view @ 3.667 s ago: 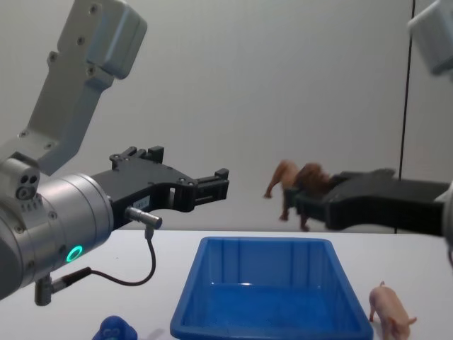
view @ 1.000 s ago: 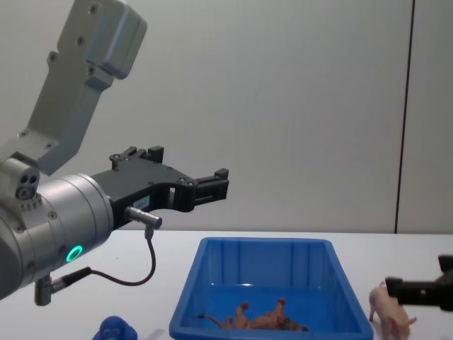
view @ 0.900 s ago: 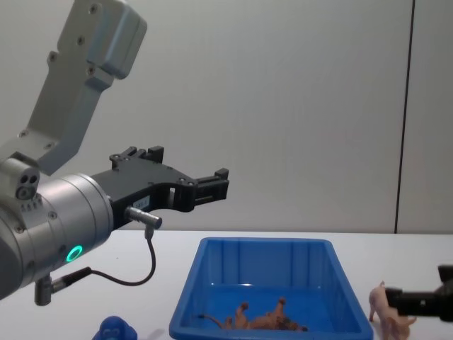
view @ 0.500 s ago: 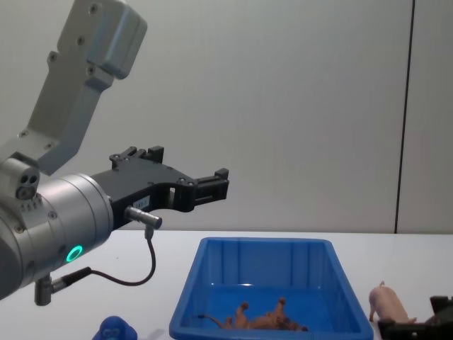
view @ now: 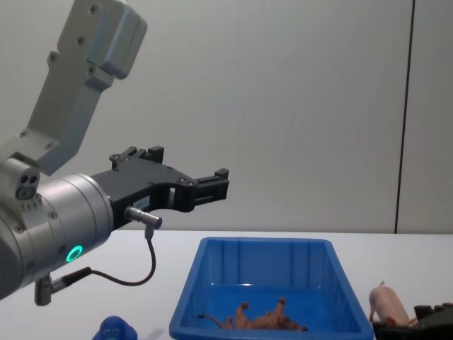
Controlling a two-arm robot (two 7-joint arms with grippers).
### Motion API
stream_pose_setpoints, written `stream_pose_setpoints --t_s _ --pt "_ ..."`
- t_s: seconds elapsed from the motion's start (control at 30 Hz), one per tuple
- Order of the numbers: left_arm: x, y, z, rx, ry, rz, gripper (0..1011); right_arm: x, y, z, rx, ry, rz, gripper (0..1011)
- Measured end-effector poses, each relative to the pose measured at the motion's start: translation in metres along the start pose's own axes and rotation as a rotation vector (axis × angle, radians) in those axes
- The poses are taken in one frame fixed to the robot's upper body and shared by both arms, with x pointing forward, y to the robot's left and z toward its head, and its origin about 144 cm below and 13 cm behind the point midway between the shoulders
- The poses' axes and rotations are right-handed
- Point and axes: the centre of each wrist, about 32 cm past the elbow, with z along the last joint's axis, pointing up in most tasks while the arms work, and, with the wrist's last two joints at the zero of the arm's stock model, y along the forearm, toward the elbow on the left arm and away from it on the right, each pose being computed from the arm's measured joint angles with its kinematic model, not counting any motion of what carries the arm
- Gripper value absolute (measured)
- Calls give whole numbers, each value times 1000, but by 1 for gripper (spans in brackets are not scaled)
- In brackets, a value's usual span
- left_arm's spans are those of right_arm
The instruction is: Pick up the two dolls from the table and place them into the box.
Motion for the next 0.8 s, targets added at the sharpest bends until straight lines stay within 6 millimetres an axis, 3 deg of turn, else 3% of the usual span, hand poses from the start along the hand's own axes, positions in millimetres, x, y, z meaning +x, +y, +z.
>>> stream_pose_setpoints --t_s 0.13,0.2,0.43,0.6,0.8 --pt "0 0 0 0 0 0 1003 -2 5 1 1 8 -8 704" --pt "0 0 0 0 0 0 1003 -3 6 2 2 12 -11 599" --pt "0 0 0 0 0 0 1003 -4 12 3 0 26 -22 392" --pt "0 0 0 0 0 0 1003 -5 15 5 4 35 -34 306" --pt "0 0 0 0 0 0 1003 -4 15 10 34 35 -56 299"
